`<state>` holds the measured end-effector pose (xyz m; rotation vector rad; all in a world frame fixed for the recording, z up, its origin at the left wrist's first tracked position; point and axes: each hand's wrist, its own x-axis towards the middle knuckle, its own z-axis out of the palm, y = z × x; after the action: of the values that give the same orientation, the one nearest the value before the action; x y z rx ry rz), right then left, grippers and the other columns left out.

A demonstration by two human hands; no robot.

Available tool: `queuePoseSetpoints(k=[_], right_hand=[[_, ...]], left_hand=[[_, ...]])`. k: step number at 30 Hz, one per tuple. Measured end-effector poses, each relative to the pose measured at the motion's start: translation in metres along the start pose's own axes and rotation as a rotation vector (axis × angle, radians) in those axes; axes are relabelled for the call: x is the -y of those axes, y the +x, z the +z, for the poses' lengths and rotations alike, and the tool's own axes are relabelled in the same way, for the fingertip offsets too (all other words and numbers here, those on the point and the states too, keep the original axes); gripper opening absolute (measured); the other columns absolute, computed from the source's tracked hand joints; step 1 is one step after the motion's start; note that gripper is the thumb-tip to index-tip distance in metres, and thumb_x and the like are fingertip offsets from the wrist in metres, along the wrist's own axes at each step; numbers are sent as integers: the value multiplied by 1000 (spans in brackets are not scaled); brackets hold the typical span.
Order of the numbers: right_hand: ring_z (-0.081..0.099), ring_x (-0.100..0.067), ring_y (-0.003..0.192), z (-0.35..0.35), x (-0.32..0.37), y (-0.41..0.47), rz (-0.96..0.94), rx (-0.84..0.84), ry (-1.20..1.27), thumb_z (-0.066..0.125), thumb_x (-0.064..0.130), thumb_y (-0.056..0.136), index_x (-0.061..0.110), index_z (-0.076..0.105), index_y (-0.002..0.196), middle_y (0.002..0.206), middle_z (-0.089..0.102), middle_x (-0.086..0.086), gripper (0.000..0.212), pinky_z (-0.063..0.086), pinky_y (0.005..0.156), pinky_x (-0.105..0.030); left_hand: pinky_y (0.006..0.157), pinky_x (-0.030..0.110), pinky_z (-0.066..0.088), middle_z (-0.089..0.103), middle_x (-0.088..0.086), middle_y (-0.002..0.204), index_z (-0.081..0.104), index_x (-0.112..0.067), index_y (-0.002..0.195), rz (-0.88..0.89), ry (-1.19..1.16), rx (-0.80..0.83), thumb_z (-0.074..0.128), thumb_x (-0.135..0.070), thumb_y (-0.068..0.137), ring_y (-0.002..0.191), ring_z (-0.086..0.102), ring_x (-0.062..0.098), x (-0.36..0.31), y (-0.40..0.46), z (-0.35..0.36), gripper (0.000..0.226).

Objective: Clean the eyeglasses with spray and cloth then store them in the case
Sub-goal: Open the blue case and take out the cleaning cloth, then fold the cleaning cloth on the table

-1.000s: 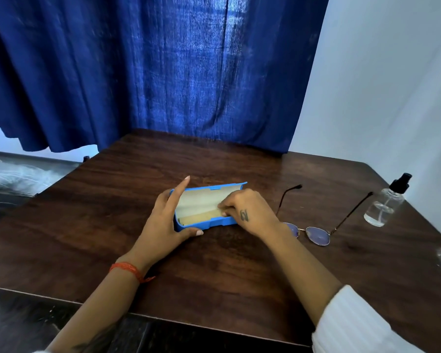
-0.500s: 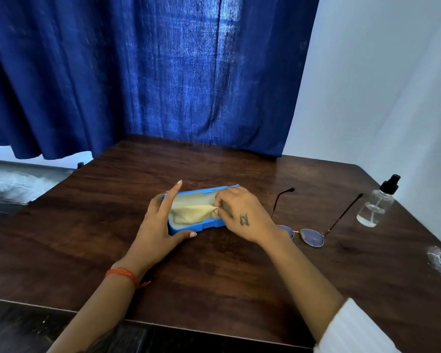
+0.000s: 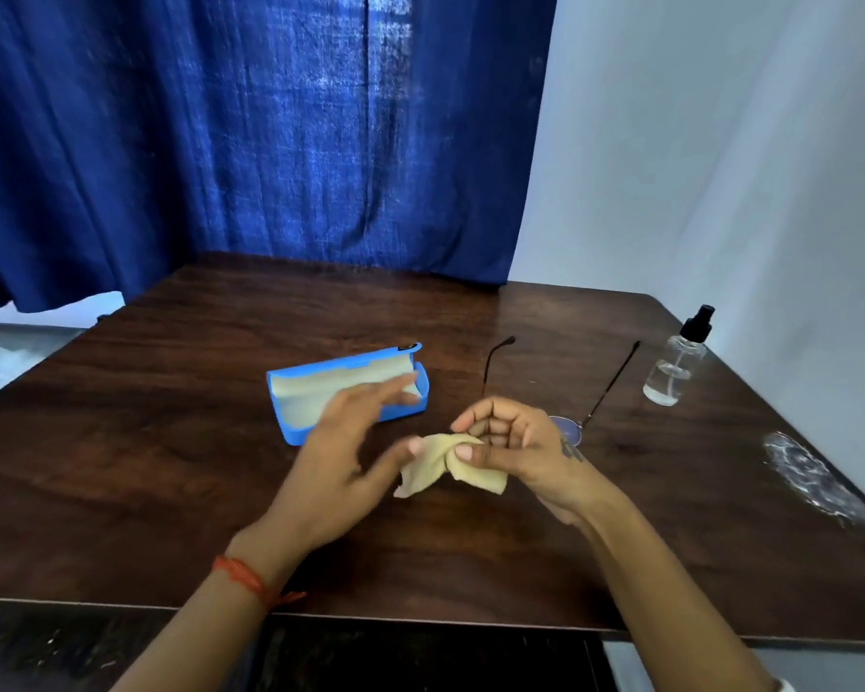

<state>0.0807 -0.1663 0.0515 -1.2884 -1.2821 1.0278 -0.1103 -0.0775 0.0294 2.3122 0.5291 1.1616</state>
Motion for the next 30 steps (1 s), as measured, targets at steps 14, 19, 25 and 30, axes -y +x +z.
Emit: queuePoseSetpoints(k=[14,19,25,30], right_hand=[[55,6,63,-37,2,-23,-54,-183,-550,81,5,66,25,72,74,66,64,17,23,39,63,-7],[60,-6,74,-39,-30,-26,-315,-382,-961,73,-4,66,27,73,71,74,67,15,31,46,73,-23],[65,-3,84,-48,-37,-59,-196,-361,-863,48,2,64,26,77,78,84,73,15,40,50,82,-21],[61,-4,73,-44,-24,-54,145,-580,-793,67,36,82,25,73,87,76,66,13,13,43,71,-22]], left_hand=[[63,11,41,66,-12,71,68,-26,69,-175,-90,267,75,-8,70,68,58,0,-6,25,17,19],[75,22,46,68,-9,83,71,-24,79,165,223,247,64,-3,70,81,58,6,-1,18,25,24],[77,21,49,69,-16,89,73,-26,86,6,-22,392,63,-37,79,88,63,3,-5,-4,22,17],[64,10,44,67,-17,92,70,-31,95,-155,75,309,69,-30,80,85,61,-1,3,8,24,16]])
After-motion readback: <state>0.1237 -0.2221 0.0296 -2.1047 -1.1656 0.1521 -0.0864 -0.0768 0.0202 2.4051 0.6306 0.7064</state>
